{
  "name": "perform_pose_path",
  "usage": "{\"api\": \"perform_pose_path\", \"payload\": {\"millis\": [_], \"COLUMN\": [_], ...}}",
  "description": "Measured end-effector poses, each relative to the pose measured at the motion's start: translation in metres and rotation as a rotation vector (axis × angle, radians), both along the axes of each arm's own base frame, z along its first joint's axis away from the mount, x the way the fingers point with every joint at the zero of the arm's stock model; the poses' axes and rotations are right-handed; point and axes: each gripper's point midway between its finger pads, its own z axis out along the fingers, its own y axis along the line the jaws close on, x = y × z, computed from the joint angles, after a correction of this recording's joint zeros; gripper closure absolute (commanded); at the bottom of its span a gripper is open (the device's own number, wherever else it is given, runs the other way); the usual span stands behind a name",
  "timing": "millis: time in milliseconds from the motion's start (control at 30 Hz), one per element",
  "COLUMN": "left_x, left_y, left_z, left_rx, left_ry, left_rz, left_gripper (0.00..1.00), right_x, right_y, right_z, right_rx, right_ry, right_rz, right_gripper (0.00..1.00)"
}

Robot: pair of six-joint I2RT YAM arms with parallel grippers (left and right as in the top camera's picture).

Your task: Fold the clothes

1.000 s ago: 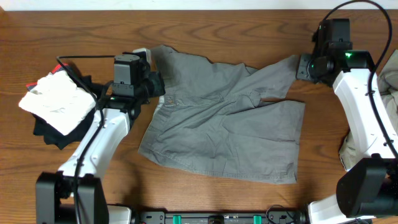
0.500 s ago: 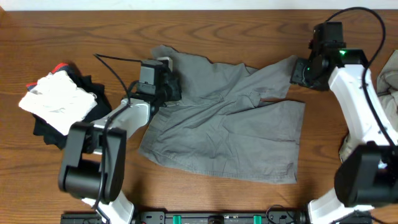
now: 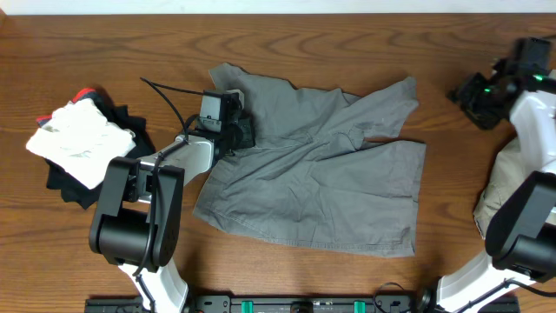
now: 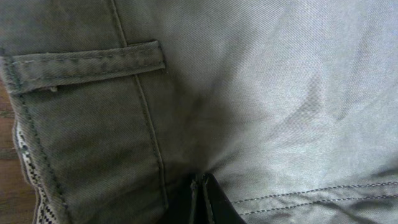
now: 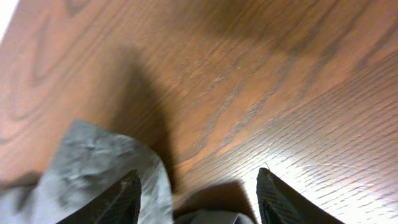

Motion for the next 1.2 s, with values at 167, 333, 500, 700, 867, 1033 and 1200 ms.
{"api": "perform_pose_path", "payload": {"millis": [167,333,500,700,867,1033,1200], "left_x": [0.000,0.000,0.000,-0.001,-0.001,-0.002,-0.002], "left_y": [0.000,0.000,0.000,0.000,0.000,0.000,0.000], "left_z": [0.000,0.000,0.000,0.000,-0.001,-0.001,-0.001], "left_rx": [0.000,0.000,0.000,0.001,0.002,0.003,0.004], "left_ry": [0.001,0.004,0.005,0.007,0.010,0.013,0.017], "left_rz": [-0.001,-0.001,-0.001,-0.001,-0.001,-0.001,-0.001], "left_gripper": [0.94,0.94,0.94,0.94,0.94,0.94,0.94], "right_x": [-0.001,-0.005,-0.005,0.018,0.037,0.046,0.059], "right_y": [0.034,0.069,0.087,0.107,0.121,0.130,0.128], "right_z": [-0.007,-0.042,-0.072,-0.069,-0.057,-0.050,-0.039], "right_rx": [0.228,0.447,0.571,0.634,0.636,0.630,0.601], "right_ry": [-0.005,0.068,0.112,-0.003,-0.106,-0.169,-0.264], "right_rz": [0.093,0.169,0.191,0.274,0.342,0.392,0.443], "right_gripper": [0.23,0.19,0.18,0.28,0.99,0.99,0.99]}}
